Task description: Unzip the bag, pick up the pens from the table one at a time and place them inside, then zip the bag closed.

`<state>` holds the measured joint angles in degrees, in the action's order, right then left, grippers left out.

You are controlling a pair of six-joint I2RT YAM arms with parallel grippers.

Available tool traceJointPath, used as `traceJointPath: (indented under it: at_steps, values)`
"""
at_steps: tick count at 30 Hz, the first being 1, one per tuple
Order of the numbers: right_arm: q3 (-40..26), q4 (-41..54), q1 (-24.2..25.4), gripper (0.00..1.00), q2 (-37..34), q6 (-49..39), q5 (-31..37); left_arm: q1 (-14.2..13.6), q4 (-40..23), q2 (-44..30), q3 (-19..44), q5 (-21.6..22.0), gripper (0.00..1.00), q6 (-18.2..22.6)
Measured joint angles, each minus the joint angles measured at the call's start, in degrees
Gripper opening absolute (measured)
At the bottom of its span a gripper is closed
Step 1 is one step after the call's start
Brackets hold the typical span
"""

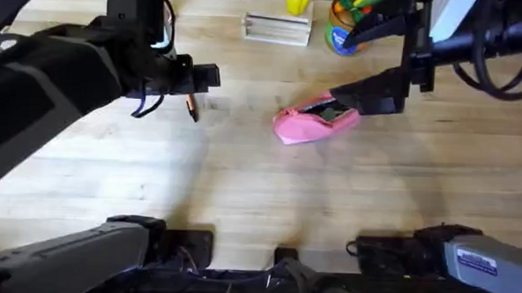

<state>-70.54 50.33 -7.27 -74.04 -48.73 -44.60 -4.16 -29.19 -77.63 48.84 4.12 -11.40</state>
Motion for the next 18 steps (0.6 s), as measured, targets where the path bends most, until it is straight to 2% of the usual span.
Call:
traceJointPath:
  at_steps: [4, 11, 18]
  values:
    - [0.0, -0.7, 1.7, 0.993, 1.8, 4.6, 4.2, 0.0, 3.4, -4.2, 0.0, 0.4, 0.993, -2.2]
    - [0.0, -0.7, 2.1, 0.993, 8.9, 7.2, 14.8, 0.1, 8.2, -9.0, 0.0, 3.8, 0.993, -3.3]
    - [0.0, -0.4, 2.1, 0.993, 11.8, 7.7, 19.1, 0.3, 9.7, -14.0, 0.0, 5.4, 0.993, -4.1]
